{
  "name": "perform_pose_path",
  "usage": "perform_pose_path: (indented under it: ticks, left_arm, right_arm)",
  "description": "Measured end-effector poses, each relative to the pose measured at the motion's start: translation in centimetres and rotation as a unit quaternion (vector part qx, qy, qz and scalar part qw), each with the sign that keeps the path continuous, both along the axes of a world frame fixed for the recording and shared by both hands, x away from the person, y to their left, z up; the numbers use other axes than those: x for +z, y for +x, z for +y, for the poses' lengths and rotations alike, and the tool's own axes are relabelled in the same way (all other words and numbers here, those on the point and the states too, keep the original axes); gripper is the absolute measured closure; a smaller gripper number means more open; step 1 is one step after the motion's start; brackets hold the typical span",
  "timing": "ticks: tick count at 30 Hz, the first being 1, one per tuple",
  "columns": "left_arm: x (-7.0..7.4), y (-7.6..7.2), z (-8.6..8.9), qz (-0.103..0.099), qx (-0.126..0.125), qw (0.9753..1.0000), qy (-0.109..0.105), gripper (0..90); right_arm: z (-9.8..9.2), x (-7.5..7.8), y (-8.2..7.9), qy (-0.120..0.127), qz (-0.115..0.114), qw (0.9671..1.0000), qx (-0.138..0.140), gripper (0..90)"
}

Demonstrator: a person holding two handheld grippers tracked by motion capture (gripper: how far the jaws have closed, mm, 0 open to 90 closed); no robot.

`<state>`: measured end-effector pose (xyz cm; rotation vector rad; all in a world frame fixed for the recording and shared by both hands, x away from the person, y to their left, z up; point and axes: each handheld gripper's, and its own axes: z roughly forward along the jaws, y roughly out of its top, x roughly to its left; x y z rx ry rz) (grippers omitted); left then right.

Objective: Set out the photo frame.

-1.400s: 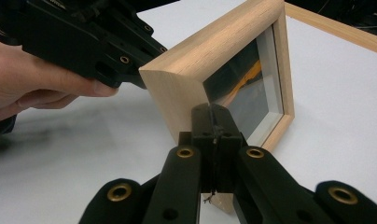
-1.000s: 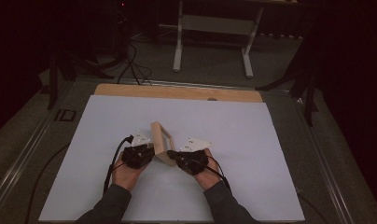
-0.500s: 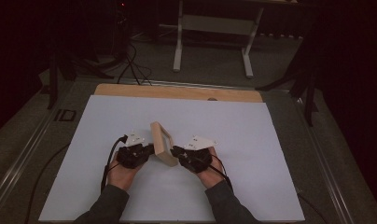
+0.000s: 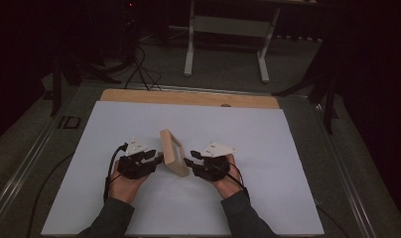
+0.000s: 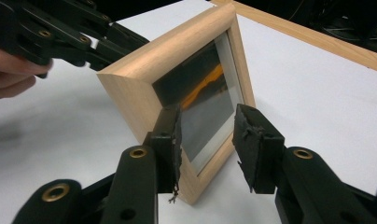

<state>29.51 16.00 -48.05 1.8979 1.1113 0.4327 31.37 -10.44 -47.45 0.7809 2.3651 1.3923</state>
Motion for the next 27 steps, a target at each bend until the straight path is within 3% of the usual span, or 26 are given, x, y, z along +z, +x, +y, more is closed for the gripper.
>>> perform_pose_path:
  ticks: [5,11,27]
  left_arm:
    - [0.5,-0.2,0.6,0.003,0.007,0.9997,-0.022,56.2]
    - [1.6,-0.8,0.9,-0.010,0.011,0.9993,-0.035,51.0]
    - [3.3,-1.7,-0.5,-0.023,-0.003,0.9986,-0.047,35.1]
  right_arm:
    - [-0.1,0.0,0.1,-0.004,0.000,1.0000,-0.002,59.9]
    - [-0.2,0.0,0.1,-0.006,-0.001,1.0000,-0.006,59.0]
    - [-0.4,0.1,0.2,-0.002,-0.004,0.9999,-0.012,58.3]
